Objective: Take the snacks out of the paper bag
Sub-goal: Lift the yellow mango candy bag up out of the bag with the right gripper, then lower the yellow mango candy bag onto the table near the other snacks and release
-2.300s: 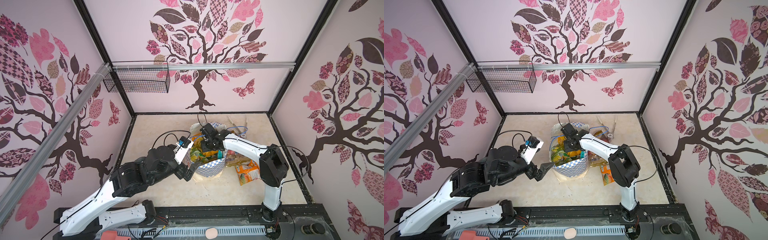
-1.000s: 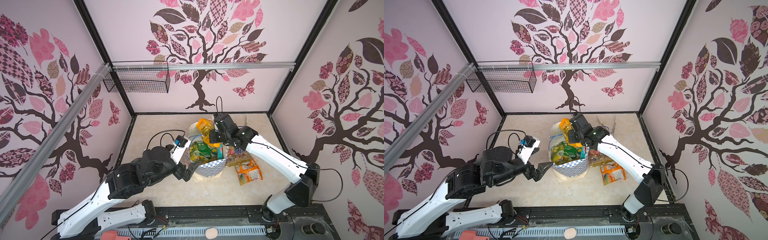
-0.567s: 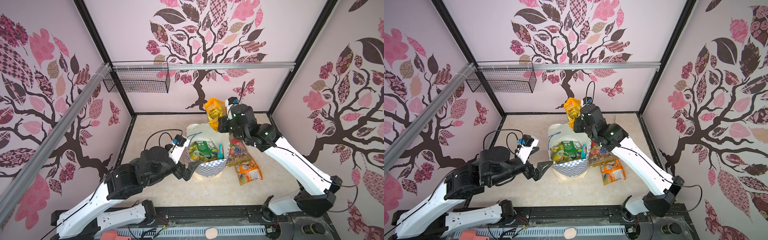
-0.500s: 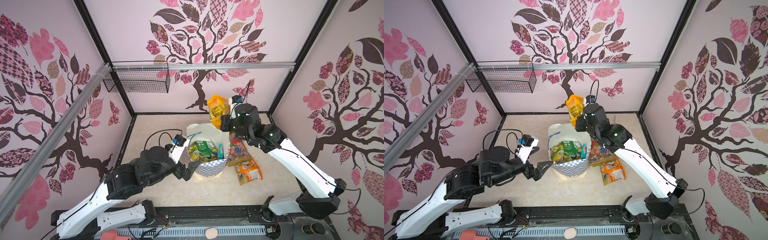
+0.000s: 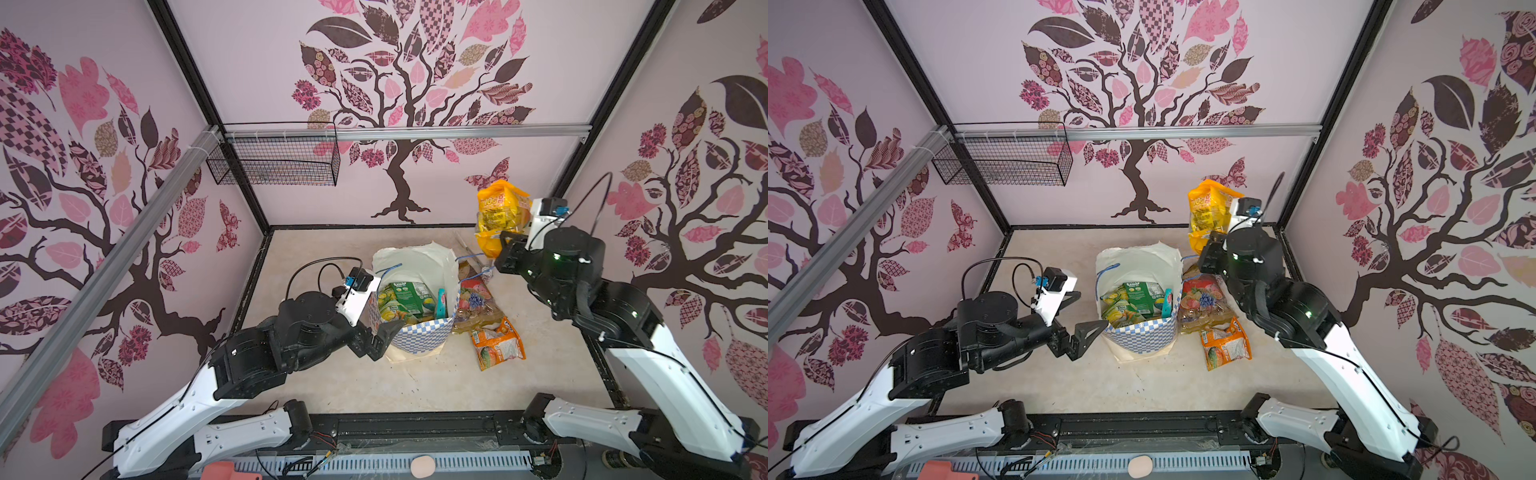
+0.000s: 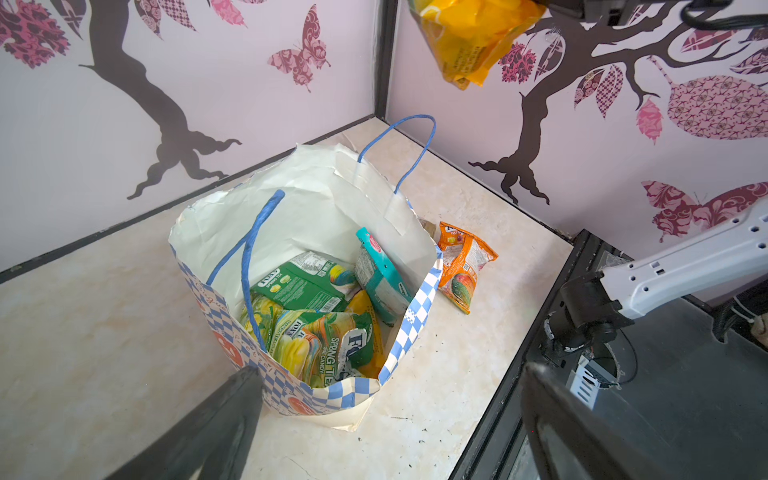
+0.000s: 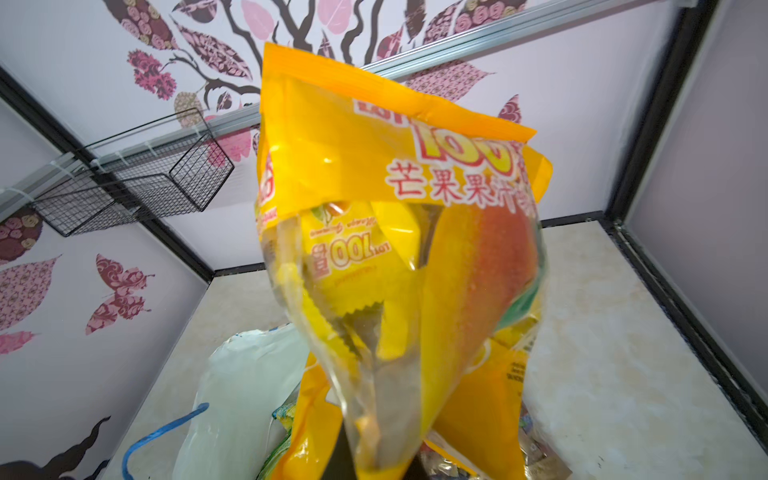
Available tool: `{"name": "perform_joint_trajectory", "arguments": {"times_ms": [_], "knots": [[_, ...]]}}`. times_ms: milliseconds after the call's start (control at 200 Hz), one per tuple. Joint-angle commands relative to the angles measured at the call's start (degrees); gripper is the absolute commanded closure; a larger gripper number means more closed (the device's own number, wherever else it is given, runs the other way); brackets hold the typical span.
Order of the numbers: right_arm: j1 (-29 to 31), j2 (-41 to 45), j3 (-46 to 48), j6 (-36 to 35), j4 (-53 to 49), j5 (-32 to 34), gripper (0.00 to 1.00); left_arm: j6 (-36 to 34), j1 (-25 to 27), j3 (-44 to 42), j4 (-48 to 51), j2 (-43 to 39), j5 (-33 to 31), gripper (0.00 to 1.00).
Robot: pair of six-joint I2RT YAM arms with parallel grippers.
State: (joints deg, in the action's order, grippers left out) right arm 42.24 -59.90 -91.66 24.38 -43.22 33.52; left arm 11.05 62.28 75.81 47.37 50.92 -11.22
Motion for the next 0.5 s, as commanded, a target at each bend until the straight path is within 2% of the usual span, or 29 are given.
{"name": "perform_joint_trajectory", "arguments": {"times_ms": [0,125,285,405,495], "knots": [[-0.13,5.41,1.29,3.64,-3.15,7.86,1.0,-1.8,-0.14,-0.06,-1.82,1.36,1.6,0.02],[-0.12,10.58,6.81,9.51,-9.11,8.93,1.0,-2.52,-0.14,0.37,-2.33,2.97,2.66,0.02],[-0.1,15.71,16.81,17.66,-12.92,6.65,1.0,-2.87,-0.14,0.71,-4.46,5.16,4.27,0.02],[-0.12,18.35,26.09,21.75,-11.36,2.13,1.0,-3.13,-0.07,1.9,-4.66,7.04,5.1,0.02],[-0.08,19.13,33.35,23.65,-7.11,-4.03,1.0,-3.12,-0.13,2.19,-4.65,7.53,5.04,0.02]]}}
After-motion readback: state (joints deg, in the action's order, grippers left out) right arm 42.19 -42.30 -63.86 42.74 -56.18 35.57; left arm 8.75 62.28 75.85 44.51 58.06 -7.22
